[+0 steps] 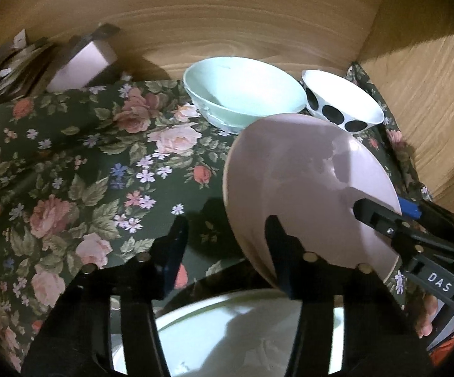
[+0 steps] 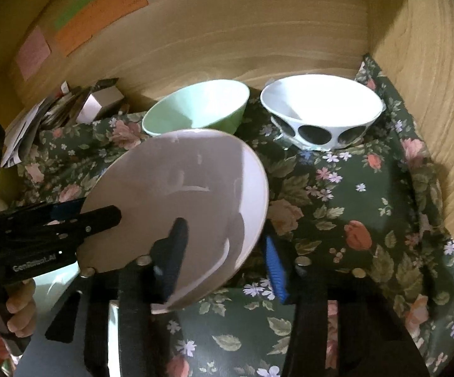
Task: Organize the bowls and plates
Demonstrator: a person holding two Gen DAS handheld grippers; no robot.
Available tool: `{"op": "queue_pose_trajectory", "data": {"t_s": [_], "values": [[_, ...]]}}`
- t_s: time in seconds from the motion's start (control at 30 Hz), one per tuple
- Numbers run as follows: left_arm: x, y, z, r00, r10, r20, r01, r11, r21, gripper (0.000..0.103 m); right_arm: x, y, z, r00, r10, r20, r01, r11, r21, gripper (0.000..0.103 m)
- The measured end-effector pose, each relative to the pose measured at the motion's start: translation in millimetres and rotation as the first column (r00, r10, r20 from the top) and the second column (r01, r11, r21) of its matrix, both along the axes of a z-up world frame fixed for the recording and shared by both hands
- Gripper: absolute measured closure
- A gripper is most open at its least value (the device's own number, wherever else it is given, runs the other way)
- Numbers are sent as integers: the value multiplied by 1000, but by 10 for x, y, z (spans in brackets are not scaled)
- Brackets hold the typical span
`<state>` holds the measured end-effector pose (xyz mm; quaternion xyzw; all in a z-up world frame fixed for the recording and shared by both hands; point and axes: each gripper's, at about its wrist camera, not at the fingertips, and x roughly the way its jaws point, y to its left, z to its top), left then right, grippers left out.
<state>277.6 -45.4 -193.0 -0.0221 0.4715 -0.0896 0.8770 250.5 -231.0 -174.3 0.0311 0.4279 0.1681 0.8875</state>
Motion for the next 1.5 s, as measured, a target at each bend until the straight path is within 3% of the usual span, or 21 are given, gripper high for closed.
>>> {"op": "queue_pose_trajectory", "data": {"t_s": [0.3,0.77,1.5], "values": [[49,-139,-31,998,-62,-7,62,998,-12,80,80,-52,-101,999,-5,-38,6,1000,25,77],[-53,-125,114,999,-34,13,34,999,-7,81,-25,-33,27,1000,-16,-14,16,999,41,78],[-679,224,573,991,44,130,-40,999,-28,81,-472,335,481,994,40,101,-44,998,42,78]]}}
